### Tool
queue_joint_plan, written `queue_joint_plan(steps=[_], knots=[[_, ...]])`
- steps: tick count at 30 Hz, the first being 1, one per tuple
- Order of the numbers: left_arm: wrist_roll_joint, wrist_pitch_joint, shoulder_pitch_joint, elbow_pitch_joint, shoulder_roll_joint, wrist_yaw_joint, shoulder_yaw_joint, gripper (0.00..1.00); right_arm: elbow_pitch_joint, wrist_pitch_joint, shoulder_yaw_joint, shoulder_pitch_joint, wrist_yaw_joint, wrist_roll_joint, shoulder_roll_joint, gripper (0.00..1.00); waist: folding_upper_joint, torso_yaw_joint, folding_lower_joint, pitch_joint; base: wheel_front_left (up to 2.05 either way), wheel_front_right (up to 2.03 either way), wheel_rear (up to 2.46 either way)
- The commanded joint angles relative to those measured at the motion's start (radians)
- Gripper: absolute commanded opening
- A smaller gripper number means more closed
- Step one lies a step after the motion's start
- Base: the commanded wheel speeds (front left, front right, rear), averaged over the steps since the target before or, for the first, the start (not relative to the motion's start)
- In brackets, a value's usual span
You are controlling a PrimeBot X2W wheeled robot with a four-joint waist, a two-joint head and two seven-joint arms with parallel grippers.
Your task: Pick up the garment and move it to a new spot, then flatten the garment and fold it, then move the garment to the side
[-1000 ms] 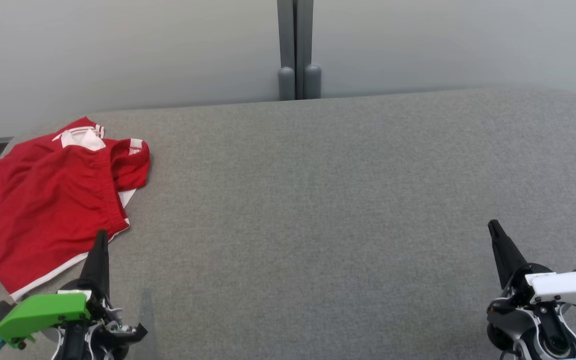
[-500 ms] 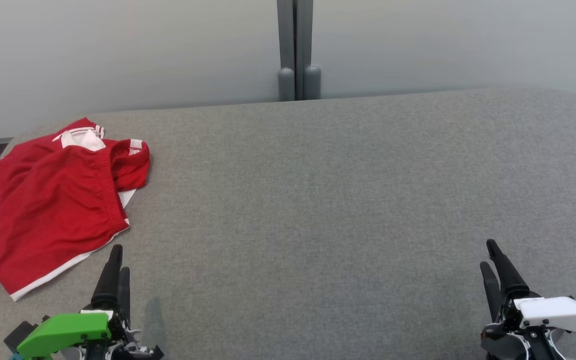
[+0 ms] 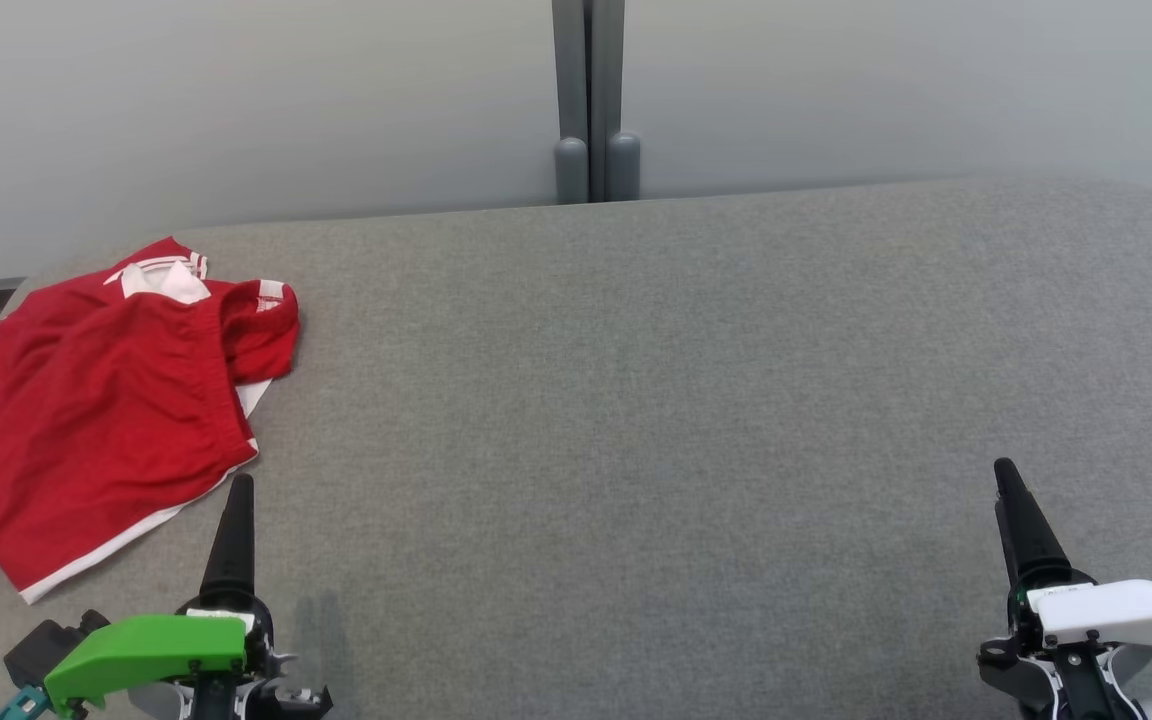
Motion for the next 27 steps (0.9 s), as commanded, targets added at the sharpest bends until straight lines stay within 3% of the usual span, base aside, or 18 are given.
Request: queue_joint_plan(steps=[1, 12, 27], knots=[[0.035, -0.010, -0.013, -0.028, 0.005, -0.007, -0.006, 1.00, -0.032, -0.011, -0.003, -0.003, 0.000, -0.052, -0.009, 1.00, 0.0000, 0.000, 0.0000, 0.000, 0.00, 0.00, 0.00], [0.268, -0.052, -0.022, -0.092, 0.007, -0.001, -0.033, 1.00, -0.113, -0.053, 0.014, 0.005, 0.000, -0.334, -0.011, 1.00, 0.0000, -0.001, 0.0000, -0.001, 0.00, 0.00, 0.00], [0.519, -0.101, 0.000, -0.108, 0.009, 0.010, -0.080, 1.00, -0.138, -0.103, 0.042, 0.028, 0.000, -0.626, -0.013, 1.00, 0.0000, -0.003, 0.0000, -0.003, 0.00, 0.00, 0.00]])
